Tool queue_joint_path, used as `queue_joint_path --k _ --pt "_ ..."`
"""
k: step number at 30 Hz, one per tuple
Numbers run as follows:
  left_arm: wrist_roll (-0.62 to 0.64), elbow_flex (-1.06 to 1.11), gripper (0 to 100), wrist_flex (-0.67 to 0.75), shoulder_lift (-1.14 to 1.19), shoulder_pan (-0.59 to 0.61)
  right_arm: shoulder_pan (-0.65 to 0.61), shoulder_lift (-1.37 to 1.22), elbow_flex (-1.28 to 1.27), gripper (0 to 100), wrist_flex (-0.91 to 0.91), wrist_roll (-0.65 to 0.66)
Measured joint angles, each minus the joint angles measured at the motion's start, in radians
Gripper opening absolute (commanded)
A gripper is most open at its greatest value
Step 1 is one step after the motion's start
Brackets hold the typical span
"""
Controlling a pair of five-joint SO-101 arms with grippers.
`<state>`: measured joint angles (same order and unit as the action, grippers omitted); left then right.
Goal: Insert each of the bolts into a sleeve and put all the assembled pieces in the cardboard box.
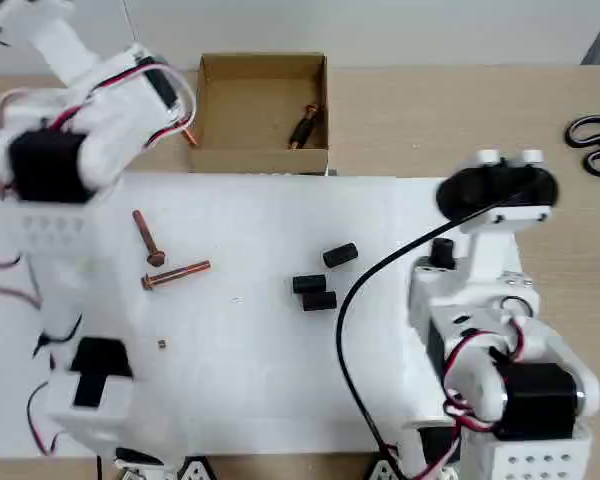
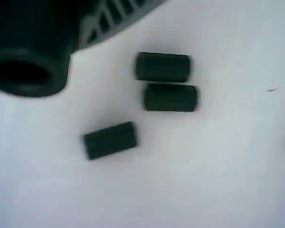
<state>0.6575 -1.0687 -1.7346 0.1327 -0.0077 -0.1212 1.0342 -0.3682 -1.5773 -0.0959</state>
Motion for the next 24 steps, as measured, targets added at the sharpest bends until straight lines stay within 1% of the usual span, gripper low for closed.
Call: queue_joint_path --k 3,5,10,14,17,21,24 --pt "-0.081 -0.003 1 0.000 -0.103 -0.002 -0.103 0.005 0.005 0.2 0.035 -0.012" --pt "-0.124 -0.003 1 0.000 -0.160 -0.002 -0.149 0.006 0.005 0.2 0.072 -0.012" --pt "-0.186 -0.003 1 0.000 -0.247 -0.002 -0.232 0.009 -0.025 0.2 0.167 -0.012" --pt "-0.241 -0.003 1 0.000 -0.311 -0.002 -0.292 0.006 -0.078 0.2 0.184 -0.012" --pt "-0.269 0.000 1 0.000 -0.384 -0.038 -0.316 0.006 -0.084 0.2 0.189 -0.012" --pt "-0.275 0.115 1 0.000 -0.523 -0.117 -0.315 0.006 -0.084 0.2 0.224 -0.012" --pt "-0.275 0.278 1 0.000 -0.643 -0.144 -0.313 0.006 -0.101 0.2 0.238 -0.012"
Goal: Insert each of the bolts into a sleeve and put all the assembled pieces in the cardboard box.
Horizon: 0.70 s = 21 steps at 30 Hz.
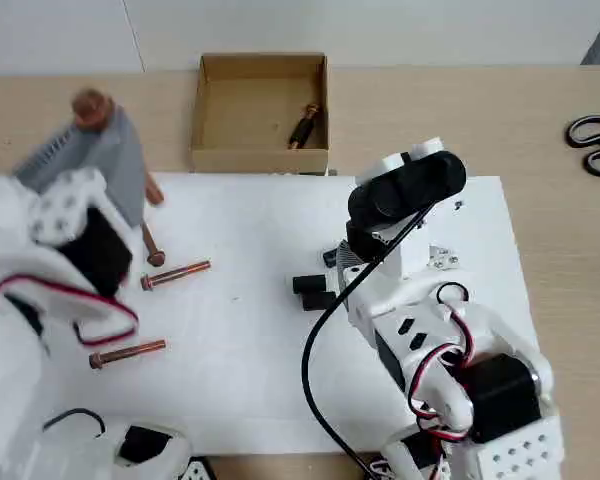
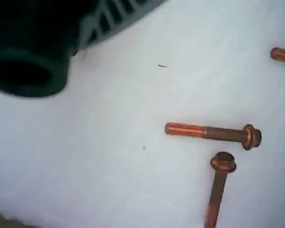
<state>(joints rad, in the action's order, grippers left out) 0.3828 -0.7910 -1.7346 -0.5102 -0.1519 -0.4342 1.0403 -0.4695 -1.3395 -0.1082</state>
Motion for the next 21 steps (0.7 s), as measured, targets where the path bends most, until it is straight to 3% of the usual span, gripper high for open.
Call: queue_joint_path --k 7,15,21 --pt "0.031 0.457 1 0.071 -0.264 -0.006 -0.020 0.000 -0.043 0.2 0.000 -0.003" --pt "0.037 0.984 1 0.333 -0.565 -0.006 -0.126 0.000 -0.043 0.2 0.038 -0.003" --pt "0.054 1.339 1 0.565 -0.767 -0.006 -0.138 0.017 -0.051 0.2 0.072 -0.003"
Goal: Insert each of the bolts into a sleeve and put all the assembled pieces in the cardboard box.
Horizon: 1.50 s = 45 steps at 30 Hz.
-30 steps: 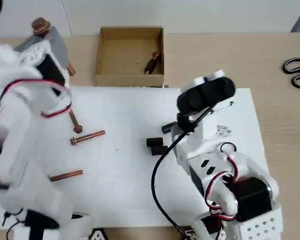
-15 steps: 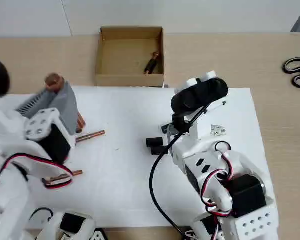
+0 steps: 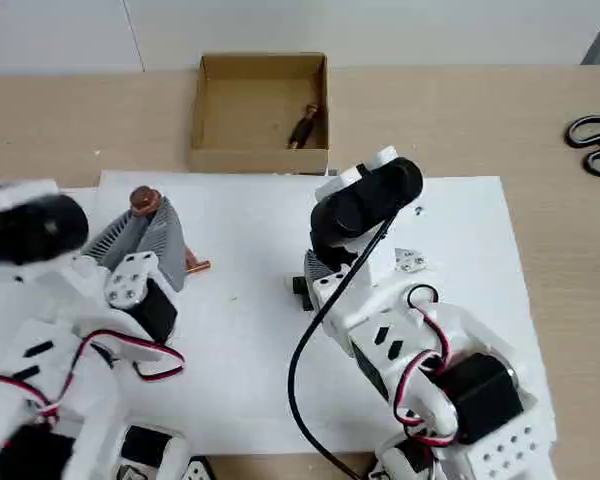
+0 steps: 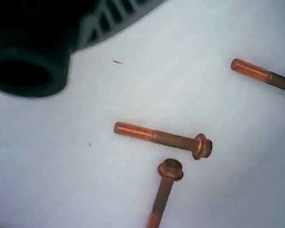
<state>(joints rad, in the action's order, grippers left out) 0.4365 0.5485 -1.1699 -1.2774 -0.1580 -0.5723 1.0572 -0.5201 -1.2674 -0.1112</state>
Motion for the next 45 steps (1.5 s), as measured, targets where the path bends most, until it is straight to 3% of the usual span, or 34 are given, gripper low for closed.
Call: queue_joint_path --k 12,24,35,45 --pt "0.120 0.420 1 0.207 -0.273 -0.008 -0.071 0.396 -0.347 0.2 0.015 0.008" --pt "0.259 0.710 1 0.373 -0.519 -0.034 -0.193 0.718 -0.671 0.2 0.118 0.212" --pt "0.313 0.727 1 0.376 -0.526 -0.218 -0.229 0.738 -0.767 0.2 0.222 0.219" --pt "0.298 0.727 1 0.376 -0.526 -0.259 -0.229 0.738 -0.769 0.2 0.230 0.219"
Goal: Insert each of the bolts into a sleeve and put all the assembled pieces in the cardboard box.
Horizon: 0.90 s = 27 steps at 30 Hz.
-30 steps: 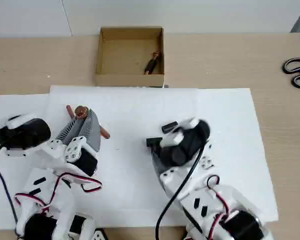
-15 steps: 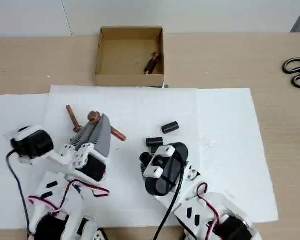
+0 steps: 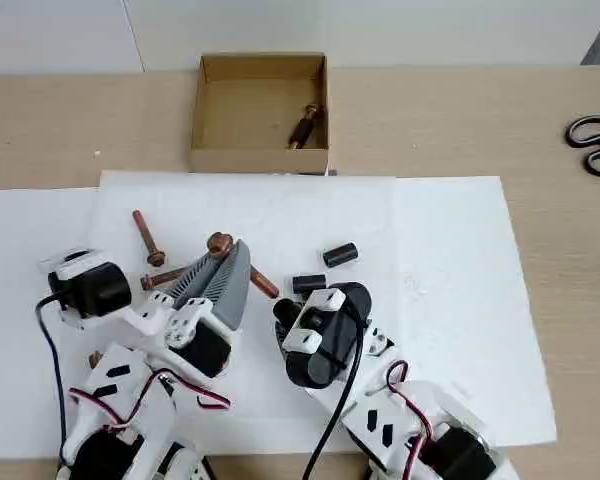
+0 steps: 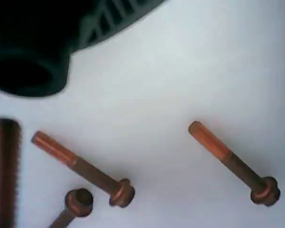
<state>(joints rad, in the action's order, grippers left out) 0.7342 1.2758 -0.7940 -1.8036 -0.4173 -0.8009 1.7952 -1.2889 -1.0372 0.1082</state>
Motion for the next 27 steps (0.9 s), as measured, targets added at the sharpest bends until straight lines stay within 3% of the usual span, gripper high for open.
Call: queue_joint_path --k 21,27 --pt "-0.040 -0.032 1 -0.123 -0.002 -0.075 -0.002 -0.002 -0.003 0.2 0.000 0.003" --pt "-0.071 -0.031 1 -0.175 -0.002 -0.155 -0.002 0.000 -0.002 0.2 0.000 0.025"
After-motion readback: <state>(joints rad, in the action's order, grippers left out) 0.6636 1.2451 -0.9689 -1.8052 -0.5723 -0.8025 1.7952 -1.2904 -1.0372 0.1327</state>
